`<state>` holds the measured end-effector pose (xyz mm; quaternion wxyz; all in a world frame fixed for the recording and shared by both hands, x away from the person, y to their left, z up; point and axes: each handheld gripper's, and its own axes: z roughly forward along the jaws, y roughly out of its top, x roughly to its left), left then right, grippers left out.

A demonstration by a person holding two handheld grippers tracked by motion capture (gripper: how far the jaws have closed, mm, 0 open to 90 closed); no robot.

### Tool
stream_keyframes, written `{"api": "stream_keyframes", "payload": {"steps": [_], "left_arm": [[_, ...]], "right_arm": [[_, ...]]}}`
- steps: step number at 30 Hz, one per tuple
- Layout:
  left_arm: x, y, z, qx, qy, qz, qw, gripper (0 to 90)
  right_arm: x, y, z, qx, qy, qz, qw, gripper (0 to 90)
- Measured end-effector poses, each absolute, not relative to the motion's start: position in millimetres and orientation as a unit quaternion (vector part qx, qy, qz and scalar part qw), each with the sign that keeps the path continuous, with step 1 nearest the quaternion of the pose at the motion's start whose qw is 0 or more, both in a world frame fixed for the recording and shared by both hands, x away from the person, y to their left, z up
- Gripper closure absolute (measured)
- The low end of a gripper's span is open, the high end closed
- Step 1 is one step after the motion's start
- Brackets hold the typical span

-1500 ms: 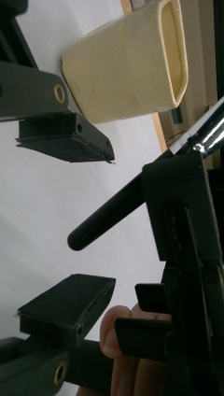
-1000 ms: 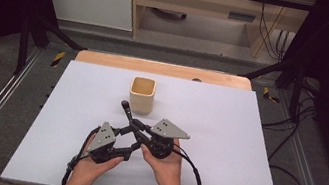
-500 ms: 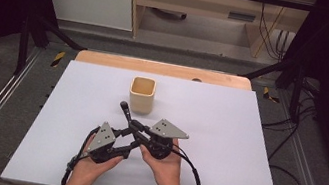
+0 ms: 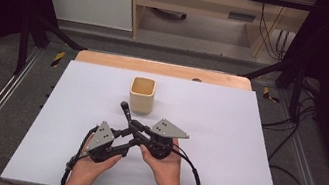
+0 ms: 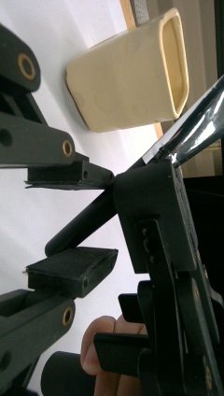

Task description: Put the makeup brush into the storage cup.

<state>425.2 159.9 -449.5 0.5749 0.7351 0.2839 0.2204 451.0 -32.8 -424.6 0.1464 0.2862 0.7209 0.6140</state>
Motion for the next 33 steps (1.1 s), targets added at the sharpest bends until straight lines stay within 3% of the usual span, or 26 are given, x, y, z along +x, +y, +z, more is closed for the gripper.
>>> {"api": "stream_keyframes", "payload": {"steps": [33], "left_arm": [[429,176,-449,0.723,0.316,0.214,0.575,79.2]], "right_arm": [[448,-32,-422,0.282,0.720,0.619,0.136,78.9]]}}
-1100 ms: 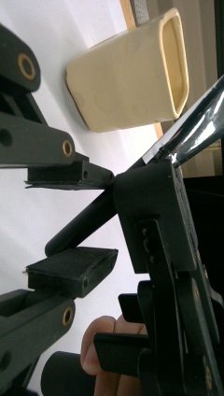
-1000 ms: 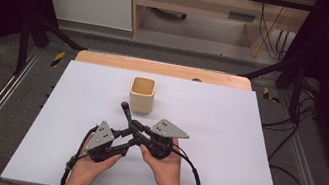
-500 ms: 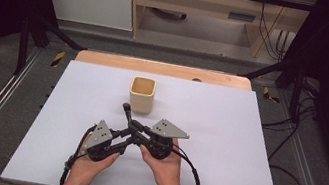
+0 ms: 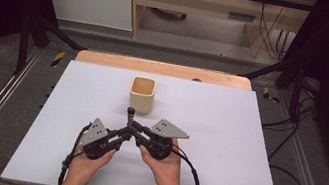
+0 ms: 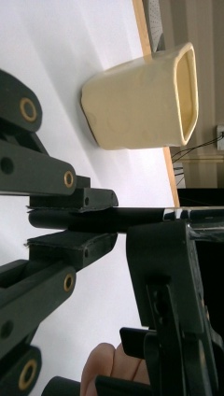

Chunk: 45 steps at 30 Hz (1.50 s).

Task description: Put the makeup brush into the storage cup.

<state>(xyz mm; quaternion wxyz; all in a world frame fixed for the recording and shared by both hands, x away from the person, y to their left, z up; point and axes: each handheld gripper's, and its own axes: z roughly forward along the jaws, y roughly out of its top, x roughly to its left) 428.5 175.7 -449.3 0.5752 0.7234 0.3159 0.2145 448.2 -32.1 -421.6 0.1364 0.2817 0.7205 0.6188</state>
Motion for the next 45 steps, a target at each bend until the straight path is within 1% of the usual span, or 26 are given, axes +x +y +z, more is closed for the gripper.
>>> {"api": "stream_keyframes", "payload": {"steps": [4,5,8,13,18,22,24,26,27,28,30,31,32,33,34,35,38,39,40,41,42,45], "left_arm": [[428,177,-449,0.723,0.316,0.218,0.574,79.2],[427,178,-448,0.721,0.317,0.230,0.571,79.3],[427,181,-447,0.718,0.320,0.242,0.569,79.3],[430,191,-447,0.708,0.335,0.248,0.570,79.2],[430,199,-445,0.696,0.343,0.262,0.573,79.2],[429,205,-442,0.686,0.348,0.271,0.578,79.2],[429,208,-441,0.682,0.351,0.274,0.580,79.2],[430,211,-440,0.678,0.353,0.275,0.583,79.2],[430,214,-440,0.675,0.354,0.278,0.585,79.3],[430,214,-440,0.675,0.354,0.278,0.585,79.2],[430,216,-438,0.671,0.354,0.282,0.588,79.3],[429,218,-437,0.667,0.355,0.285,0.590,79.3],[429,218,-437,0.667,0.355,0.285,0.590,79.2],[429,220,-437,0.665,0.355,0.287,0.591,79.3],[429,220,-437,0.665,0.355,0.287,0.591,79.2],[429,221,-436,0.663,0.354,0.287,0.594,79.2],[429,223,-435,0.657,0.353,0.292,0.599,79.2],[429,223,-434,0.656,0.353,0.293,0.600,79.2],[429,223,-434,0.656,0.353,0.293,0.600,79.2],[428,224,-433,0.654,0.353,0.294,0.601,79.2],[428,225,-433,0.653,0.352,0.295,0.602,79.2],[428,227,-431,0.650,0.354,0.299,0.602,79.3]], "right_arm": [[447,-31,-421,0.281,0.721,0.619,0.137,78.9],[447,-32,-421,0.279,0.723,0.617,0.139,79.8],[446,-33,-420,0.278,0.725,0.614,0.143,80.5],[446,-37,-419,0.279,0.724,0.612,0.152,80.5],[446,-42,-417,0.279,0.724,0.608,0.169,79.5],[449,-47,-417,0.281,0.725,0.602,0.181,77.5],[450,-51,-417,0.282,0.726,0.596,0.194,73.9],[451,-52,-417,0.285,0.725,0.596,0.195,72.7],[452,-54,-418,0.285,0.727,0.593,0.197,69.3],[452,-54,-418,0.285,0.727,0.593,0.197,69.3],[454,-57,-419,0.290,0.729,0.589,0.195,63.3],[456,-59,-420,0.299,0.729,0.583,0.199,56.0],[456,-59,-420,0.299,0.729,0.583,0.199,56.0],[457,-61,-421,0.307,0.728,0.579,0.200,47.6],[457,-61,-421,0.307,0.728,0.579,0.200,47.6],[460,-64,-422,0.312,0.731,0.573,0.198,40.8],[464,-69,-425,0.318,0.744,0.557,0.186,29.8],[466,-70,-427,0.322,0.749,0.549,0.184,26.8],[466,-70,-427,0.322,0.749,0.549,0.184,26.8],[469,-75,-429,0.333,0.752,0.540,0.181,20.9],[469,-75,-429,0.333,0.752,0.540,0.181,20.9],[471,-81,-430,0.339,0.750,0.535,0.192,13.2]]}}
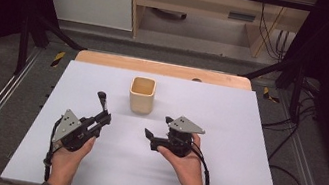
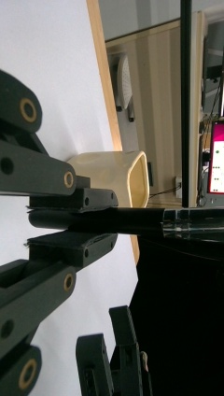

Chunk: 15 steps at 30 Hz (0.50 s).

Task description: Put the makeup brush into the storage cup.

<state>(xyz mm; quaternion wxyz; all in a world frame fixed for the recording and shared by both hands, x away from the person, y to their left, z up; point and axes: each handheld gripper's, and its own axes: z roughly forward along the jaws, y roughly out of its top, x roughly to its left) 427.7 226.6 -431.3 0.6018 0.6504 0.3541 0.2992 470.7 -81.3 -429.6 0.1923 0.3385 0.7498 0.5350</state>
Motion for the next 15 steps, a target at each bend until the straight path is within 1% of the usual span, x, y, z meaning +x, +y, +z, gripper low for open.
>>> {"api": "stream_keyframes", "payload": {"steps": [2,4,7,10,15], "left_arm": [[427,229,-430,0.648,0.355,0.300,0.603,79.3],[427,229,-430,0.648,0.356,0.300,0.603,79.3],[427,230,-430,0.645,0.357,0.300,0.605,79.2],[427,231,-428,0.645,0.356,0.299,0.607,79.3],[428,231,-429,0.644,0.355,0.298,0.608,79.3]], "right_arm": [[472,-88,-429,0.348,0.745,0.535,0.193,9.4],[471,-93,-430,0.349,0.747,0.528,0.201,8.6],[469,-97,-431,0.349,0.752,0.521,0.203,8.3],[464,-106,-433,0.344,0.758,0.508,0.223,9.7],[458,-124,-431,0.336,0.753,0.514,0.237,10.4]]}}
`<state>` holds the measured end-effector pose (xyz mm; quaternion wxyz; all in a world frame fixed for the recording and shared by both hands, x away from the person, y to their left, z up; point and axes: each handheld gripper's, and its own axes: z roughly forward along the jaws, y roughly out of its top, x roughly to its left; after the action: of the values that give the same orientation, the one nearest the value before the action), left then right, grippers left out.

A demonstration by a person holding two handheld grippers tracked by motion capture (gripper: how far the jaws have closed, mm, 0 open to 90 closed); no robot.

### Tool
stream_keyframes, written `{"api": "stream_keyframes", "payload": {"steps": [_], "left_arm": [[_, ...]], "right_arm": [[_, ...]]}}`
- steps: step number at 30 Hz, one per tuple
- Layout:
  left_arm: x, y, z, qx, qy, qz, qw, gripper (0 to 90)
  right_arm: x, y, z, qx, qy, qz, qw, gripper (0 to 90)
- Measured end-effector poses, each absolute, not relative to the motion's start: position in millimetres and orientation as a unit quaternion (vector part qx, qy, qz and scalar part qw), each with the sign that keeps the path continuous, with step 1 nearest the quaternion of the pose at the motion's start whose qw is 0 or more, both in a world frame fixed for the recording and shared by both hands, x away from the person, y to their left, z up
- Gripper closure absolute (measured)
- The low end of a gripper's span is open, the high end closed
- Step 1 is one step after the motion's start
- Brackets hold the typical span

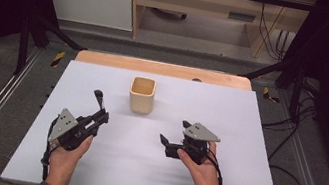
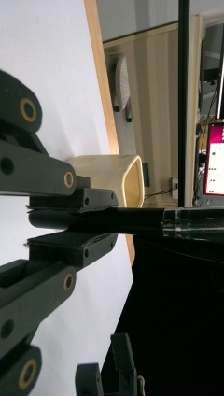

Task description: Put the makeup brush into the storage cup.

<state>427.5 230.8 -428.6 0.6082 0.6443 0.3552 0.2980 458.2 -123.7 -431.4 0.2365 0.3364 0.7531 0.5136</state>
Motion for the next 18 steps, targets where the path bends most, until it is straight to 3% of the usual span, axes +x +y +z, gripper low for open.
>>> {"api": "stream_keyframes", "payload": {"steps": [9,18], "left_arm": [[441,225,-425,0.649,0.352,0.300,0.604,79.2],[459,212,-407,0.665,0.332,0.308,0.593,79.3]], "right_arm": [[450,-174,-441,0.342,0.722,0.520,0.301,14.4],[444,-193,-441,0.339,0.702,0.541,0.317,15.6]]}}
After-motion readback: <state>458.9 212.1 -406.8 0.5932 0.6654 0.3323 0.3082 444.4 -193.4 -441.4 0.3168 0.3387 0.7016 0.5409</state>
